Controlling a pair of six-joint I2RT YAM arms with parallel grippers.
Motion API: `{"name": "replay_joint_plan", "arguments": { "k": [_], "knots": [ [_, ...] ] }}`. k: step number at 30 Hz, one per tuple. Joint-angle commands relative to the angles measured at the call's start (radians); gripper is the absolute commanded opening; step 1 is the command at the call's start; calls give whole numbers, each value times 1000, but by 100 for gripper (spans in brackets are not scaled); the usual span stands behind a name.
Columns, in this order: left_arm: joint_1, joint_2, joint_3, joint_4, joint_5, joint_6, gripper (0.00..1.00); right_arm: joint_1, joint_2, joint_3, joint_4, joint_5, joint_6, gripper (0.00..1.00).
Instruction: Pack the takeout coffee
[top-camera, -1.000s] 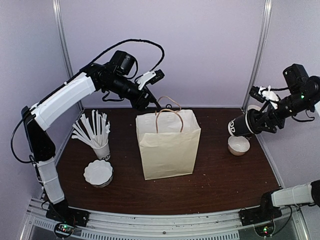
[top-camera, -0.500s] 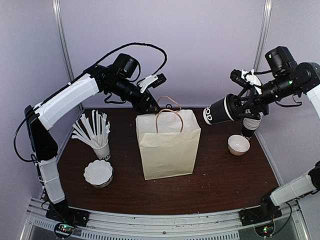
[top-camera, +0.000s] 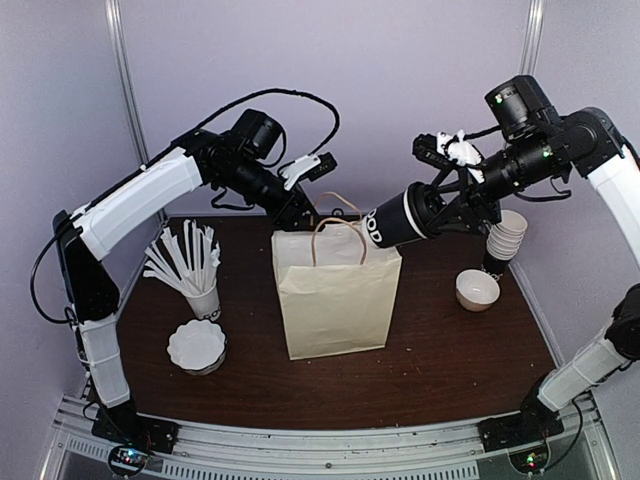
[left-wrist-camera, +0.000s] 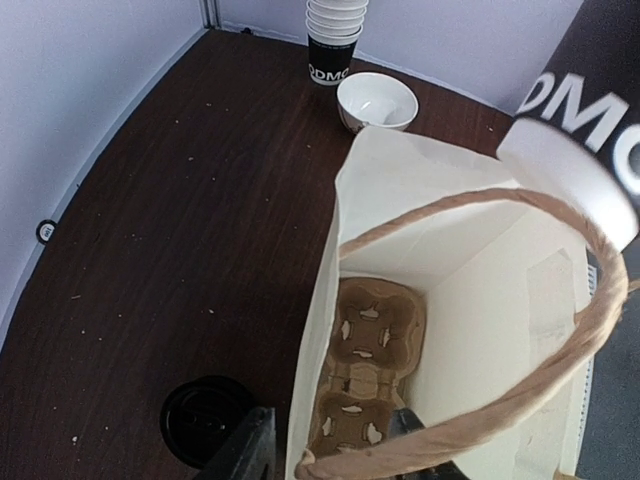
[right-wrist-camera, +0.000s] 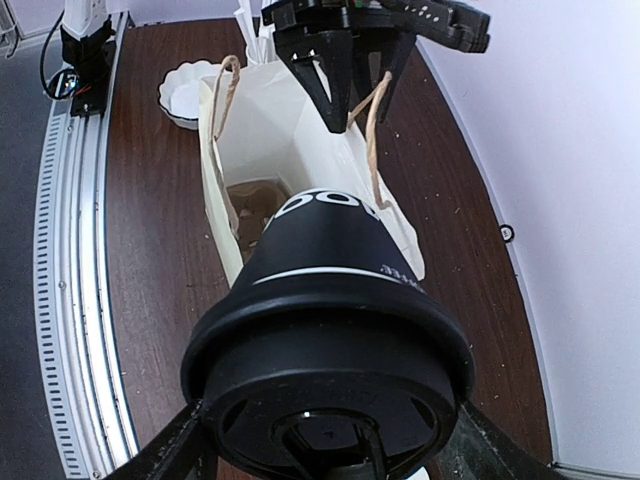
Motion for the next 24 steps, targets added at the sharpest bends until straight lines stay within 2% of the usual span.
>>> {"name": "replay_joint_plan", "arguments": {
  "k": [1,10,14,19,20,24],
  "knots": [
    [-8,0,33,-17,8,3,40,80,42,13,17,120,5,65],
    [-13,-22,14,-19,25,-13,29,236,138,31,22,275,-39,65],
    [-17,-42,9,-19,31,-21,20,252,202,72,23,278,-50,64],
    [-33,-67,-14,-21,36,-29,18,282,255,116,-24,263,-48,63],
    [-37,-72,-19,-21,33,-30,20,293,249,109,-26,267,-49,63],
    [-57,-99,-31,-21,18,-39,45,341,191,38,-20,299,-65,63]
  ]
}}
